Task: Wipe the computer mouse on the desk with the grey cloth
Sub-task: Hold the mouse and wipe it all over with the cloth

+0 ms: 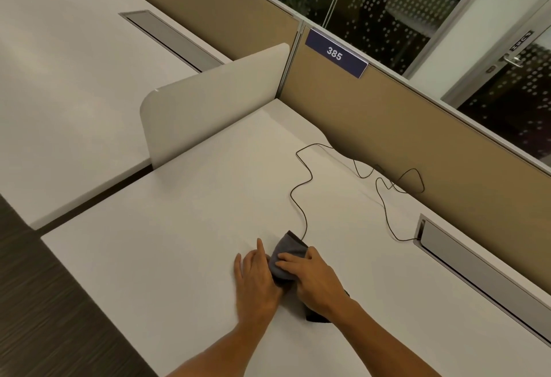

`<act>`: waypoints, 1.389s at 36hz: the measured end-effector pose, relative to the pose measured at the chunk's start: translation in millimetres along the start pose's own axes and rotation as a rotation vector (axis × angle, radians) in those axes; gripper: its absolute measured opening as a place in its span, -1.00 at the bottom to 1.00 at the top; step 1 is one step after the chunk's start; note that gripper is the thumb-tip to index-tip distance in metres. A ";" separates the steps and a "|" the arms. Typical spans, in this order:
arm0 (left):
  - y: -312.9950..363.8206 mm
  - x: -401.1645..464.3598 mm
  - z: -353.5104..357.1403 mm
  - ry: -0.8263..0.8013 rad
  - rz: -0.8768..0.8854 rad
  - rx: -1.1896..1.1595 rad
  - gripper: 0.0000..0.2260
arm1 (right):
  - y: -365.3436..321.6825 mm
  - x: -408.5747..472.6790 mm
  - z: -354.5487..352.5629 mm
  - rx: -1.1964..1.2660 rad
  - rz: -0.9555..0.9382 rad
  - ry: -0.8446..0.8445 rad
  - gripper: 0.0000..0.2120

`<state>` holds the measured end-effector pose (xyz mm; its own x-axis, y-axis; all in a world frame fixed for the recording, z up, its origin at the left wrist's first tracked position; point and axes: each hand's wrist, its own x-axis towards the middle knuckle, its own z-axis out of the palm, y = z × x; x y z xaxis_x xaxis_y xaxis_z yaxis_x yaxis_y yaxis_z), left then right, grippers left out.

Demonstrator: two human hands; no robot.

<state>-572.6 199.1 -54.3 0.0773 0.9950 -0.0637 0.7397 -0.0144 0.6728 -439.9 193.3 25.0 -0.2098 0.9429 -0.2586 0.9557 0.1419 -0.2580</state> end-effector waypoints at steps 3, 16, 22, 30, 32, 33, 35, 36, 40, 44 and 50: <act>-0.8 0.1 -0.1 0.003 0.028 0.034 -0.11 | 1.9 1.4 -5.4 0.009 0.002 -0.002 -0.56; -2.1 0.9 3.7 -0.012 0.073 0.182 -0.13 | 17.7 -4.4 -17.7 -0.127 -0.116 -0.088 -0.55; 0.3 -0.5 -1.2 -0.031 0.079 0.205 -0.05 | 32.9 -14.9 -20.4 -0.189 -0.111 -0.107 -0.55; 0.8 -2.4 -3.5 0.002 0.102 0.209 -0.07 | 72.8 -36.6 -31.2 0.359 0.353 0.205 -0.47; 1.8 -1.9 -4.6 -0.043 0.080 0.221 -0.07 | 74.9 -34.6 -36.1 0.547 0.447 0.270 -0.47; 1.9 -1.7 -5.0 -0.070 0.068 0.233 -0.06 | 74.9 -32.7 -37.5 0.614 0.484 0.283 -0.49; 1.4 -0.9 -4.8 -0.095 0.056 0.243 -0.06 | 74.1 -27.4 -37.7 0.676 0.543 0.275 -0.57; 1.4 -0.9 -4.7 -0.093 0.056 0.236 -0.06 | 73.8 -24.2 -36.4 0.683 0.561 0.256 -0.61; 1.1 -0.6 -3.3 -0.060 0.069 0.212 -0.07 | 63.1 -7.0 -35.4 0.704 0.593 0.237 -0.63; 1.5 0.2 -4.5 -0.082 0.066 0.223 -0.07 | 48.7 11.5 -34.9 0.653 0.562 0.249 -0.66; 1.8 -0.5 -6.5 -0.104 0.061 0.230 -0.05 | 39.6 33.1 -22.2 0.522 0.519 0.240 -0.81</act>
<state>-575.7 199.2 -48.3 0.1857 0.9762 -0.1119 0.8632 -0.1077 0.4932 -404.4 236.8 26.9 0.3460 0.8978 -0.2725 0.6857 -0.4402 -0.5796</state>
